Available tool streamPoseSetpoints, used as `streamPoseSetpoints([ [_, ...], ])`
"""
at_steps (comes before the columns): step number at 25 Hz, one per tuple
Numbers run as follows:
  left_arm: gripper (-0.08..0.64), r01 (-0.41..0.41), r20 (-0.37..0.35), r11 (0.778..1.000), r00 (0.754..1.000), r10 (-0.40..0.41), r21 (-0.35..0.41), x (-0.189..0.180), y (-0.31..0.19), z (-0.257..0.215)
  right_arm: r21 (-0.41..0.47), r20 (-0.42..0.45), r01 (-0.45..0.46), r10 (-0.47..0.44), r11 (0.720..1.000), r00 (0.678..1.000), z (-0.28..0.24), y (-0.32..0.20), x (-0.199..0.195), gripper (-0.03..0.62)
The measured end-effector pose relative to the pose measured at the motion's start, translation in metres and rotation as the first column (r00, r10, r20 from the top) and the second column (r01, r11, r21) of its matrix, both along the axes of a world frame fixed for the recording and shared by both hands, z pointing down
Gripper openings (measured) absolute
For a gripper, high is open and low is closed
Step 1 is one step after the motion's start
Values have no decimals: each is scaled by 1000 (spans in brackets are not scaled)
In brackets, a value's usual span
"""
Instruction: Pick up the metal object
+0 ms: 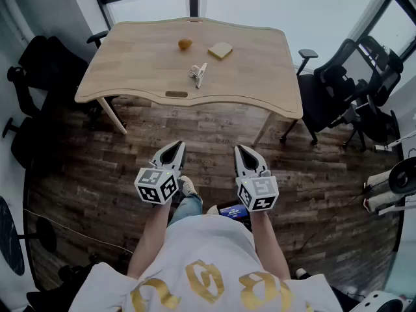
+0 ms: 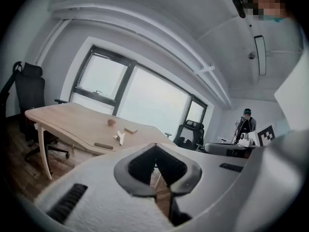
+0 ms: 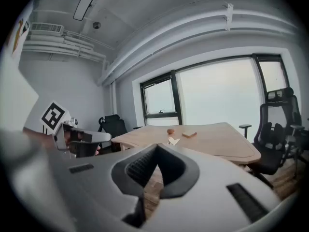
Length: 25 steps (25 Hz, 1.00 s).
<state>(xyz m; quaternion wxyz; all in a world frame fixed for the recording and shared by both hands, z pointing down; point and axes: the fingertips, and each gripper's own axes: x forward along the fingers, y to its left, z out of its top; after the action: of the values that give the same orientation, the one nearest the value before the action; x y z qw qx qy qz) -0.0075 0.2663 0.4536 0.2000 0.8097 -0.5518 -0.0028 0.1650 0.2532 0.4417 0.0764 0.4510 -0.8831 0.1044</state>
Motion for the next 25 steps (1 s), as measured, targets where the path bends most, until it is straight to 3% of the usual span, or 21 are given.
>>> streamPoseSetpoints([
  [7,20,6,-9,1000,1000,-6,-12,0,5,2,-6,-4,5,-5,1000,1000,0,4,2,11],
  [12,20,7,-1,1000,1000,-7,-6,-1,6,-1,-18,54,-5,6,1000,999,-5,2,2,11],
  [18,20,48,23,999,999,-48,-7,-22,2,2,-31,72,-15,18,999,997,0,-7,4,11],
  [25,20,55,28,998,998,-55,-2,-41,-45,7,-33,60,-48,49,998,997,5,-51,-5,11],
])
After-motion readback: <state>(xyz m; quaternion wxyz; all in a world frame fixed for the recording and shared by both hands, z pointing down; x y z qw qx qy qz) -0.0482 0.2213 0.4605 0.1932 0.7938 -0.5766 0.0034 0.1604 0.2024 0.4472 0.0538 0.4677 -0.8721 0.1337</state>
